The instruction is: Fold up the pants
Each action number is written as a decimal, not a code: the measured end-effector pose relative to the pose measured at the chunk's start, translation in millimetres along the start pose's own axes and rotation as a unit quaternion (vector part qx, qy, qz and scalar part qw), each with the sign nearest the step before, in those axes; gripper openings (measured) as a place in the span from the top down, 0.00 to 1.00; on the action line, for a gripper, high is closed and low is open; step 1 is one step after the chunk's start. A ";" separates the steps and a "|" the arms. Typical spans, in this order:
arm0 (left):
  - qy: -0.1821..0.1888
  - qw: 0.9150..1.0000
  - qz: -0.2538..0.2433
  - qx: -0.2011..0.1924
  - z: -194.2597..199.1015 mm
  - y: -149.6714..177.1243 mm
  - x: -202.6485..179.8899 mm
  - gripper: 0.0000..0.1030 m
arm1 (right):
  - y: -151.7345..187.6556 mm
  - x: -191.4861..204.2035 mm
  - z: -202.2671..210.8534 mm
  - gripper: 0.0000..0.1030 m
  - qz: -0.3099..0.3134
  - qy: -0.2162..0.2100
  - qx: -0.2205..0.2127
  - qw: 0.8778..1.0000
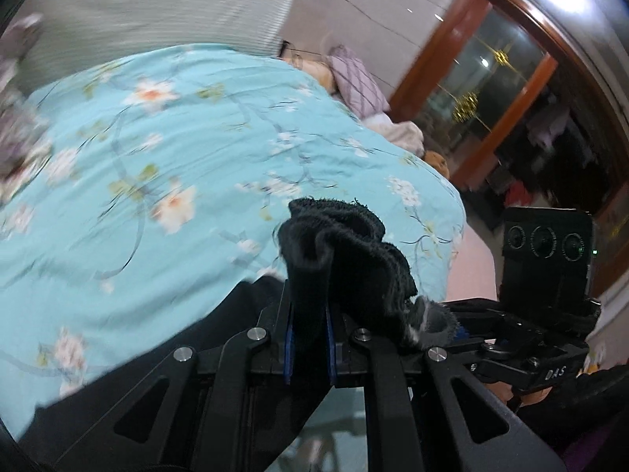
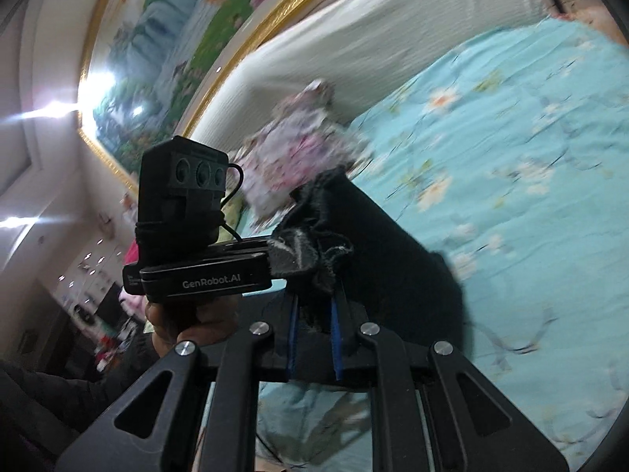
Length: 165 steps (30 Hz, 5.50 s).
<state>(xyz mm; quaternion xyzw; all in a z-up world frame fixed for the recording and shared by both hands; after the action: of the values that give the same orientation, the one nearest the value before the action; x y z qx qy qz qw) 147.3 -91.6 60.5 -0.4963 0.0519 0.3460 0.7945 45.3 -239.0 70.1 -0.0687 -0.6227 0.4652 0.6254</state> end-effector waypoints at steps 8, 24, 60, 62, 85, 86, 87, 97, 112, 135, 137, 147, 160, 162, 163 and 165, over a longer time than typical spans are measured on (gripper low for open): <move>-0.037 0.998 0.052 0.002 16.0 35.8 46.9 0.91 | 30.5 -12.1 -47.4 0.85 -0.056 -0.027 0.071 0.996; -0.086 0.989 0.116 0.003 33.7 89.7 94.2 0.88 | 64.1 -28.3 -86.3 0.84 -0.051 -0.005 0.152 0.987; -0.334 0.875 0.302 -0.180 268.6 203.2 134.7 0.58 | 90.7 121.1 -185.1 0.41 0.166 -0.102 0.259 0.946; -0.347 0.863 0.314 -0.189 281.1 211.4 138.6 0.58 | 94.6 128.1 -192.6 0.41 0.172 -0.109 0.266 0.942; -0.383 0.798 0.405 -0.229 339.3 264.2 193.2 0.58 | 142.0 196.1 -306.3 0.41 0.283 -0.159 0.354 0.877; -0.382 0.797 0.407 -0.230 338.8 264.1 196.1 0.58 | 144.8 197.7 -313.0 0.41 0.289 -0.159 0.359 0.873; -0.382 0.797 0.408 -0.230 338.4 263.8 197.9 0.58 | 147.8 199.3 -319.4 0.41 0.294 -0.161 0.364 0.869; -0.377 0.789 0.420 -0.243 339.3 260.1 215.4 0.58 | 169.1 212.9 -360.0 0.41 0.317 -0.193 0.401 0.837; -0.335 0.778 0.459 -0.268 336.9 260.6 242.1 0.63 | 205.6 217.9 -403.5 0.57 0.305 -0.200 0.467 0.806; -0.342 0.828 0.343 -0.284 341.5 176.6 172.5 0.79 | 115.0 229.9 -340.1 0.76 0.265 -0.221 0.376 0.860; -0.337 0.838 0.322 -0.286 337.1 161.5 157.7 0.79 | 102.1 229.4 -329.0 0.77 0.265 -0.220 0.362 0.866; -0.287 0.892 0.223 -0.267 289.3 97.6 82.6 0.79 | 34.3 200.6 -265.2 0.80 0.246 -0.210 0.293 0.900; -0.232 0.940 0.147 -0.202 182.3 61.0 8.8 0.79 | -20.6 105.8 -191.5 0.80 0.177 -0.172 0.225 0.943; -0.226 0.945 0.139 -0.191 168.2 59.0 1.8 0.79 | -26.2 93.3 -180.7 0.81 0.167 -0.168 0.217 0.947; -0.222 0.948 0.135 -0.186 161.7 58.2 -2.3 0.79 | -28.2 86.0 -175.4 0.81 0.161 -0.165 0.212 0.950; -0.216 0.952 0.124 -0.175 147.5 58.1 -12.6 0.79 | -31.9 74.5 -164.8 0.81 0.151 -0.162 0.203 0.954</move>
<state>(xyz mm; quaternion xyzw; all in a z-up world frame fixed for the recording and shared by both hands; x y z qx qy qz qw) 64.4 39.3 96.2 -0.5306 -0.1213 0.5448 0.6379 184.5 -125.7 109.1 0.0426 -0.5906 0.6754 0.4395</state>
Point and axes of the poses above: each gripper's, at about its wrist camera, not at the fingertips, and z roughly against the way its jaws point, x to its left, y to its underside, the point moved 3 cm from there along -z, roughly the way its jaws point, and after that the axes turned 15 degrees about -x, right-handed, at the moved point
